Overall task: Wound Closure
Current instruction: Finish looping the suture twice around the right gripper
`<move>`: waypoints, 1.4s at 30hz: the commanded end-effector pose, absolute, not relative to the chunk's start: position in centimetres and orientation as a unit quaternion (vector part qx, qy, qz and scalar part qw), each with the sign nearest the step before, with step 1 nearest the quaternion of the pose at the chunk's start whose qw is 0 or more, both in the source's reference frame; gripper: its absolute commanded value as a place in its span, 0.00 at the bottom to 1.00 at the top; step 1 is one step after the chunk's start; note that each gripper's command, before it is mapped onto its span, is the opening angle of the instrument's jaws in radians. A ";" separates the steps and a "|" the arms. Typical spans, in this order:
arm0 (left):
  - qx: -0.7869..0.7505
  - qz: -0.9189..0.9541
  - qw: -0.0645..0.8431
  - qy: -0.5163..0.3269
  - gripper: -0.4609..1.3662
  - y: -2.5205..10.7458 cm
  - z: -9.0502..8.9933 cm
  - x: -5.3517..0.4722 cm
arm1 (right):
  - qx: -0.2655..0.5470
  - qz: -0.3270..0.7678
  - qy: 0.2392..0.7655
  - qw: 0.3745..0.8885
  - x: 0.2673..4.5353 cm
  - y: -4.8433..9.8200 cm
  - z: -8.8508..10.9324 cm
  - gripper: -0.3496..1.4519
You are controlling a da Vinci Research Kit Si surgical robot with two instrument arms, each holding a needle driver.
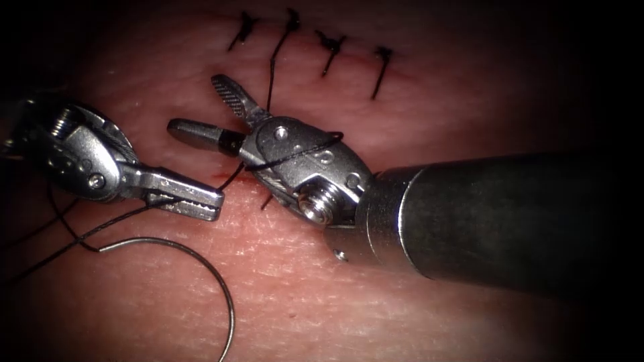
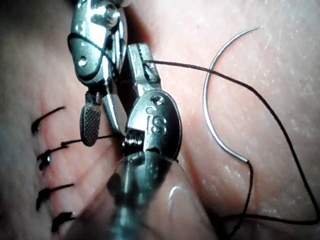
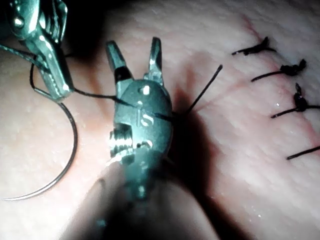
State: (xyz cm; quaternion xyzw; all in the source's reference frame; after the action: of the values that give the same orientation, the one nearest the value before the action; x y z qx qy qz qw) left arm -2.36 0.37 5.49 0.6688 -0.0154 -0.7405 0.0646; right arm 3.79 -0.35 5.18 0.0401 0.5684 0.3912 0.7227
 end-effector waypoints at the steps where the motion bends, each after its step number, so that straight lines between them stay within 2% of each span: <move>1: 0.670 -0.738 0.072 -0.011 0.06 0.4 5.5 -2.37 | 0.044 0.387 0.571 0.722 3.79 -0.4 5.2 0.00; 8: 0.673 -0.737 0.067 0.012 0.06 0.5 5.4 -2.40 | 0.062 0.360 0.583 0.726 3.80 -0.4 5.2 0.00; 15: 0.691 -0.718 0.030 0.081 0.06 0.8 5.2 -2.38 | 0.099 0.306 0.590 0.740 3.81 -0.5 5.3 0.00; 27: 0.713 -0.676 0.029 0.183 0.06 0.9 5.3 -2.62 | 0.169 0.210 0.636 0.723 3.83 -0.6 5.3 0.00; 42: 0.722 -0.663 0.028 0.198 0.06 1.2 5.3 -2.83 | 0.161 0.192 0.635 0.731 3.82 -0.8 5.6 0.00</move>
State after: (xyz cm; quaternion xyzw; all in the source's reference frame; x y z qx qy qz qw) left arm -2.84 1.16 5.26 0.7222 0.1949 -0.6632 0.0245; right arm 3.82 -0.79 5.62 0.1635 0.6350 0.1895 0.7309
